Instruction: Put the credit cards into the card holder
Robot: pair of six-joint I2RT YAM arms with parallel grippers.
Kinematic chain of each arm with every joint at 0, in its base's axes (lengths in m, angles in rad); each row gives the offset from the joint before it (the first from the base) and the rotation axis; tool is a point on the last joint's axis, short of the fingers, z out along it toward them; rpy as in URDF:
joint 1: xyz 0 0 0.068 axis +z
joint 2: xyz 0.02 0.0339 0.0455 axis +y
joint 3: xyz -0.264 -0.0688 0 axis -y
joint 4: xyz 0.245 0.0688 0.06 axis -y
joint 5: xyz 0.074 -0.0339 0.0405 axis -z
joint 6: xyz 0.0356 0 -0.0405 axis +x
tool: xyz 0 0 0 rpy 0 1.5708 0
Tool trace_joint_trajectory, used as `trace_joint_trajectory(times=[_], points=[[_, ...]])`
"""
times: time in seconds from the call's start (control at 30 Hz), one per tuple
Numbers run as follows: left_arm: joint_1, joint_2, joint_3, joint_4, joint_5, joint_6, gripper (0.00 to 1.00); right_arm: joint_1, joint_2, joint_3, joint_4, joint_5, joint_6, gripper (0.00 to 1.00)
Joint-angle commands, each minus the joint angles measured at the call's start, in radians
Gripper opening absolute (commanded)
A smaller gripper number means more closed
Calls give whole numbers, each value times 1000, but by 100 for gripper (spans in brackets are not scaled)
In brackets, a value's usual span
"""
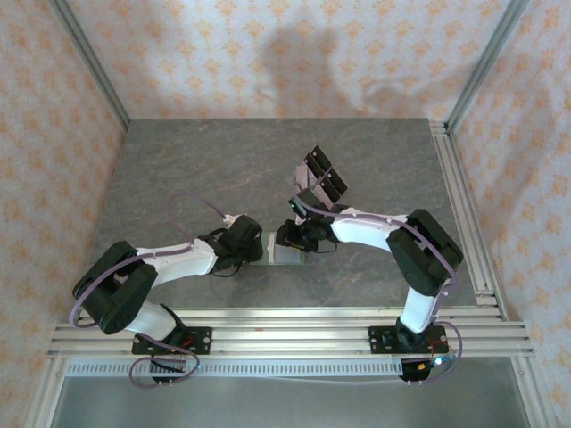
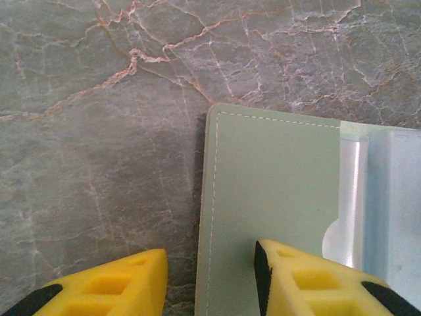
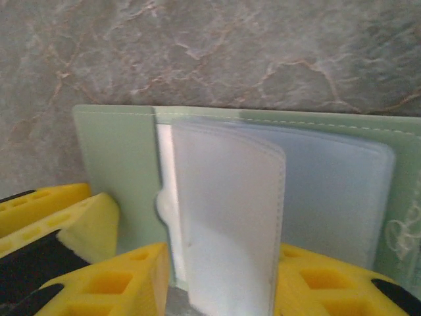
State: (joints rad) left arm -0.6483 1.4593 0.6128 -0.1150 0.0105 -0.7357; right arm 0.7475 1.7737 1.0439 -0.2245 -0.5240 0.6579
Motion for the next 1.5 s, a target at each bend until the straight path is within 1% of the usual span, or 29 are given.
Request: trace_joint_trajectory(times=[0.0, 0.13, 0.33, 0.4, 0.57, 0.7, 0.77, 0.83, 0.97, 1.1, 1.2, 1.27, 1.37, 1.47], points=[[-10, -22, -22, -1, 4, -19, 40, 5, -2, 38, 46, -37, 29, 41], [-10, -75, -22, -33, -25, -22, 41, 9, 3, 66, 42, -47, 43, 40], [-10, -224, -42, -132, -124, -64, 44, 27, 52, 141, -6, -55, 30, 40], [-11, -282, -55, -176, -180, -92, 45, 39, 84, 183, -31, -56, 22, 40], [-8, -424, -98, -254, -268, -138, 46, 69, 196, 326, -121, -67, -2, 40], [-7, -506, -106, -306, -293, -136, 47, 85, 273, 413, -159, -93, -15, 40], [-4, -528, -105, -321, -291, -127, 47, 85, 275, 432, -168, -97, -23, 40], [-5, -536, -101, -322, -276, -114, 48, 84, 244, 440, -179, -95, -43, 40], [-5, -517, -83, -285, -233, -80, 50, 59, 110, 401, -183, -61, -55, 40], [-5, -446, -37, -223, -164, -32, 53, 7, -41, 311, -219, 26, -77, 40], [-7, -344, 30, -187, -101, 10, 56, -48, -152, 249, -296, 158, -125, 41], [-10, -261, 86, -177, -64, 39, 57, -87, -199, 236, -352, 240, -165, 41], [-17, -155, 156, -166, -34, 68, 59, -142, -211, 254, -404, 277, -218, 41], [-24, -78, 202, -158, -24, 83, 61, -178, -168, 313, -447, 304, -269, 41]])
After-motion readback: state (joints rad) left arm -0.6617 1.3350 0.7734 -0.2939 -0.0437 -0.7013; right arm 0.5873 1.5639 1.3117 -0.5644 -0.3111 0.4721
